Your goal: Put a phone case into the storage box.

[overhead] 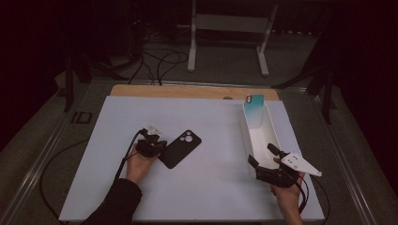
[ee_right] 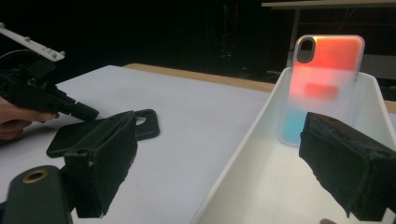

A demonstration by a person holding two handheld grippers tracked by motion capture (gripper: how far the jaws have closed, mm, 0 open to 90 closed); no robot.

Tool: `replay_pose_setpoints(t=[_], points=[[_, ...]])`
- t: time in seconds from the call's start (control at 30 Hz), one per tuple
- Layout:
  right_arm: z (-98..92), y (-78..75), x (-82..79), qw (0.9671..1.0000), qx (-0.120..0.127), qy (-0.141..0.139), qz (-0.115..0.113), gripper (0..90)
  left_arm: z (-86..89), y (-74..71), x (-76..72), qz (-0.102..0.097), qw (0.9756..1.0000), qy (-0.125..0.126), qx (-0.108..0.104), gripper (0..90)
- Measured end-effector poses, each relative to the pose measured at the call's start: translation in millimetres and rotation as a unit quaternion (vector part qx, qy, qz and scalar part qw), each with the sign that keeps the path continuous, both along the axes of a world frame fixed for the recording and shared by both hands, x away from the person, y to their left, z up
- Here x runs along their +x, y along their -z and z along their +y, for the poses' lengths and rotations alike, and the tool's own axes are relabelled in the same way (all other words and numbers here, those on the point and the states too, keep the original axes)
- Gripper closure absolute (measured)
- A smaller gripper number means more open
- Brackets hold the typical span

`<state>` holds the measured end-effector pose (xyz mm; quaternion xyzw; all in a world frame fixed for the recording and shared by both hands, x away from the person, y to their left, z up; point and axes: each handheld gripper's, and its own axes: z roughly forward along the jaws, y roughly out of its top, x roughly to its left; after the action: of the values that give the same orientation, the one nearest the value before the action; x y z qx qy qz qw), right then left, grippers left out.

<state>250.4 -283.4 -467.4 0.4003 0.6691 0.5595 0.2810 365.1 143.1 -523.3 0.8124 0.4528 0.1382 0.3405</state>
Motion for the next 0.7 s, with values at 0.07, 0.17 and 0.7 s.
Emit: replay_pose_setpoints(t=[0.07,0.17,0.7], points=[[0.2,-0.2,0.3,1.0000,0.000,0.000,0.001,11.3,-0.1,0.0,-0.5,0.000,1.0000,0.000,0.001,90.0],[0.2,-0.3,0.5,1.0000,-0.002,0.002,0.000,11.2,0.4,-0.2,-0.1,0.001,1.0000,-0.002,-0.003,89.7],[2.6,-1.0,1.2,0.9996,-0.017,-0.005,0.021,10.4,43.4,-59.5,-72.0,-0.139,0.9892,0.006,-0.046,39.4]])
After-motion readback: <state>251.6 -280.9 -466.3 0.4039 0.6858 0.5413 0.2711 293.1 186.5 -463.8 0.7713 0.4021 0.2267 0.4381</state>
